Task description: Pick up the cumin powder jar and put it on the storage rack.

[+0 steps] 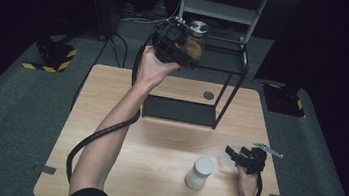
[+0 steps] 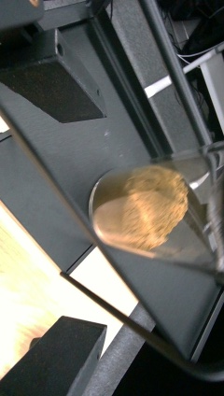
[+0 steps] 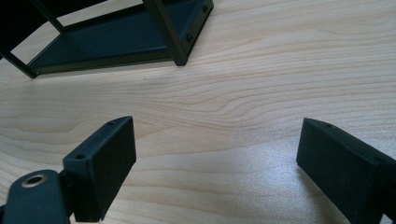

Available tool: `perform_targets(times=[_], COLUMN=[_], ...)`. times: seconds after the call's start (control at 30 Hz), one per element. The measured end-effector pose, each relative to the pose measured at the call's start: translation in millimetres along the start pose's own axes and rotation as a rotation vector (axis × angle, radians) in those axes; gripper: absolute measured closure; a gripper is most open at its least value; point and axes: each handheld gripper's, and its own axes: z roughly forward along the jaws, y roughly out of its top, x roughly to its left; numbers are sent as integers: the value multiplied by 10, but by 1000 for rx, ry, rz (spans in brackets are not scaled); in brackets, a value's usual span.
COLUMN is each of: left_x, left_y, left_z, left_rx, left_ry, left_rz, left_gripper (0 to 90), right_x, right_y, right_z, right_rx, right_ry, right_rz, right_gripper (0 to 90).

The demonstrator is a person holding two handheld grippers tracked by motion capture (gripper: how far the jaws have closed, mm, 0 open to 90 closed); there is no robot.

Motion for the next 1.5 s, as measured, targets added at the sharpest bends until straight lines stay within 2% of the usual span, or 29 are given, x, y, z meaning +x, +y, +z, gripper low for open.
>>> perform_targets(times=[0.13,0.53,0.67,0.77,1.1,1.23,1.37,1.5], left_x=[11,237,333,370,532,569,639,689], left_y=[-129,-542,-720,-900,-1362,-1530,-1727,-1931], left_z=[-91,-359,-358,-340,-286,-246,-196,-124], left_rx=[6,13,16,11,-16,-1,0,8], left_ry=[3,-26,-16,5,-14,-8,-11,11], left_rz=[21,-11,-20,5,-51,-57,-107,-132], left_gripper=[6,7,8,9,9,9,10,11], right_x=[1,16,15,15,15,15,17,20], right_y=[-1,16,36,39,44,51,64,63], right_z=[-1,9,18,21,24,27,35,34], right_rx=[-1,10,21,22,25,29,36,36], right_ry=[-2,-8,-8,-8,-11,-11,-12,-14], right_rz=[4,2,0,1,7,7,1,4], right_gripper=[106,106,107,107,107,106,106,106])
